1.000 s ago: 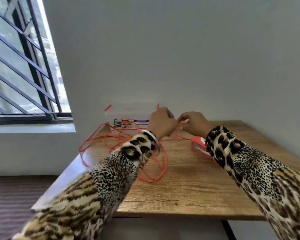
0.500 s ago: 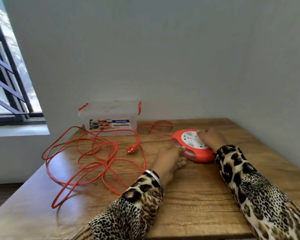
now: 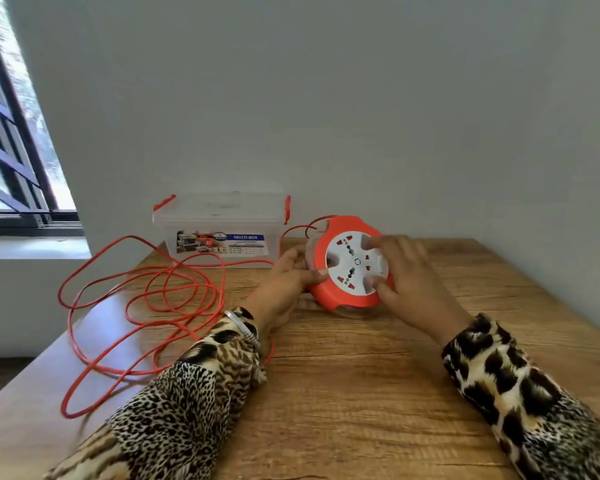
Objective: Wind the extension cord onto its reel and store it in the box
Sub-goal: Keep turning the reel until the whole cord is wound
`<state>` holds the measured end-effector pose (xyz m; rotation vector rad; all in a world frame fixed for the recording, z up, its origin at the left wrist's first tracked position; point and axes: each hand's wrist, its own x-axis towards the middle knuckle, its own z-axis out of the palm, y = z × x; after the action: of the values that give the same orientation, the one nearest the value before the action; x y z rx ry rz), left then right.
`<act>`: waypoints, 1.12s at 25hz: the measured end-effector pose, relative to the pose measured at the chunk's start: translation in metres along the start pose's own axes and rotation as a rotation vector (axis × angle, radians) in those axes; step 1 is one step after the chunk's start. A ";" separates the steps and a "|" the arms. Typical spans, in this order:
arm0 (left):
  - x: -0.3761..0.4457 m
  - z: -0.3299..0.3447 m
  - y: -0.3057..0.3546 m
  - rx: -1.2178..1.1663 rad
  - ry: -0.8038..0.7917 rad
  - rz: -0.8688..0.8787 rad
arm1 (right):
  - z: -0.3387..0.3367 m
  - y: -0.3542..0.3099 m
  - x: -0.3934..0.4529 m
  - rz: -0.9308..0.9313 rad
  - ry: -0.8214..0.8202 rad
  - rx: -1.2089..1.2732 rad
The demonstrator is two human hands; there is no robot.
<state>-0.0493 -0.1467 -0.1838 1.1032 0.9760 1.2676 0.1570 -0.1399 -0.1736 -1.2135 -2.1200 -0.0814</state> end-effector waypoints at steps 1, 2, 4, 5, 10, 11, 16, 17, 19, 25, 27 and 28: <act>0.001 -0.002 0.001 0.041 -0.015 0.005 | 0.002 -0.006 0.000 -0.076 -0.041 -0.072; 0.001 -0.003 0.003 0.077 -0.034 0.014 | 0.003 -0.009 0.000 -0.105 -0.074 -0.158; -0.001 -0.005 0.008 0.133 -0.082 0.043 | 0.007 -0.011 0.000 -0.110 -0.104 -0.333; -0.003 -0.004 0.010 0.154 -0.108 0.064 | 0.007 -0.010 0.000 -0.125 -0.104 -0.397; -0.009 0.007 0.011 0.216 -0.140 0.164 | 0.006 -0.010 -0.001 -0.116 0.034 -0.506; -0.010 0.008 0.010 0.219 -0.138 0.183 | 0.006 -0.012 -0.003 -0.093 0.060 -0.514; -0.011 0.018 0.000 0.176 -0.091 0.264 | 0.010 -0.022 -0.006 0.174 0.165 -0.211; -0.010 0.020 -0.003 0.183 -0.078 0.285 | 0.012 -0.023 -0.005 0.265 0.129 -0.075; -0.009 0.022 -0.008 0.183 -0.071 0.317 | 0.016 -0.022 -0.004 0.387 0.063 0.183; -0.006 0.019 -0.010 0.218 -0.033 0.330 | 0.014 -0.027 0.002 0.754 -0.068 1.044; -0.005 0.019 -0.012 0.208 -0.018 0.313 | 0.010 -0.027 0.003 0.777 -0.101 1.259; -0.005 0.018 -0.013 0.199 -0.013 0.301 | 0.007 -0.026 0.002 0.762 -0.130 1.312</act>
<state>-0.0298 -0.1527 -0.1926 1.4524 0.9668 1.4228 0.1320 -0.1504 -0.1706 -1.0159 -1.1375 1.4769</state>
